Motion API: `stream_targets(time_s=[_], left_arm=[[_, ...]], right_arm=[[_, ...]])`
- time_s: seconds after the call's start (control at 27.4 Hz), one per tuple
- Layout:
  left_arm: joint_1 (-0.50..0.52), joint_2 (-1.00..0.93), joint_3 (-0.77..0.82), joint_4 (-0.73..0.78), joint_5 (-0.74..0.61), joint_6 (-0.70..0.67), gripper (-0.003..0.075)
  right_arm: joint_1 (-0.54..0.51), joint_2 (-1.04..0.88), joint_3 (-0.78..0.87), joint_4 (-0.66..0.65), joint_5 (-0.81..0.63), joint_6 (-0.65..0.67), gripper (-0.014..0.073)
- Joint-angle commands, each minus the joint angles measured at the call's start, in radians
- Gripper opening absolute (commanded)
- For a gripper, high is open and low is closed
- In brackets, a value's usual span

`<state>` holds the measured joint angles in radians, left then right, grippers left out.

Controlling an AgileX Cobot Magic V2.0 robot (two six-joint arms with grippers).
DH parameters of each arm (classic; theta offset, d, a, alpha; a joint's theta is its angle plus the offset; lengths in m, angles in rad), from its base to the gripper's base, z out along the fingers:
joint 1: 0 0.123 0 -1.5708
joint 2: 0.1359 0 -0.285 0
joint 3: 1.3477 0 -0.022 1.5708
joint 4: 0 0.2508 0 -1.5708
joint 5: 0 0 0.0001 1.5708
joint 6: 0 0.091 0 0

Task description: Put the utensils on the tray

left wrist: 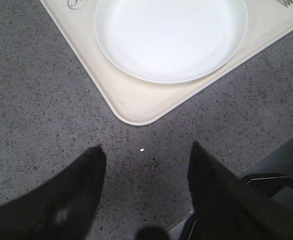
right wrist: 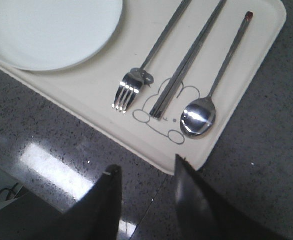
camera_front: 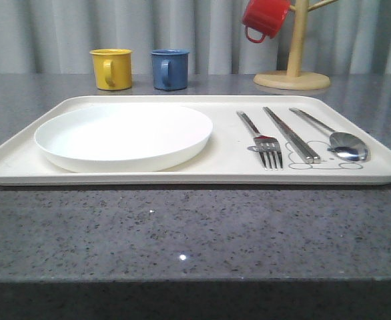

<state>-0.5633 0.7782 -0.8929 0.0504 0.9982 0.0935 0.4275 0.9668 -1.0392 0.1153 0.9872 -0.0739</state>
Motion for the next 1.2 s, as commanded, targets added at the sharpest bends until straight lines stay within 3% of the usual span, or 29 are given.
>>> stream_targets(time_s=[0.0,0.44,0.69,1.02,1.09,1.17], left_arm=[[-0.009,-0.004,-0.026,0.003,-0.056,-0.008,0.0367],[-0.009,-0.004,-0.026,0.003,-0.056,-0.008,0.0367],[-0.009,-0.004,-0.026,0.003,-0.056,-0.008,0.0367],[-0.009,-0.004,-0.026,0.003,-0.1,-0.008,0.0365],[-0.009,-0.004,-0.026,0.003,-0.105,-0.008,0.0314],[-0.009,-0.004,-0.026,0.003,-0.105,-0.004,0.0215]], right_arm=[[0.0,-0.079,0.021,-0.014,-0.044,-0.011,0.0297],[0.0,-0.303,0.191,-0.018,-0.073,-0.011,0.0297],[-0.003,-0.458,0.295,-0.108,-0.048,0.039,0.0297],[-0.003,-0.52,0.311,-0.142,-0.046,0.08,0.0293],[-0.003,-0.52,0.311,-0.142,-0.047,0.08,0.0234],[-0.003,-0.52,0.311,-0.14,-0.051,0.08,0.0125]])
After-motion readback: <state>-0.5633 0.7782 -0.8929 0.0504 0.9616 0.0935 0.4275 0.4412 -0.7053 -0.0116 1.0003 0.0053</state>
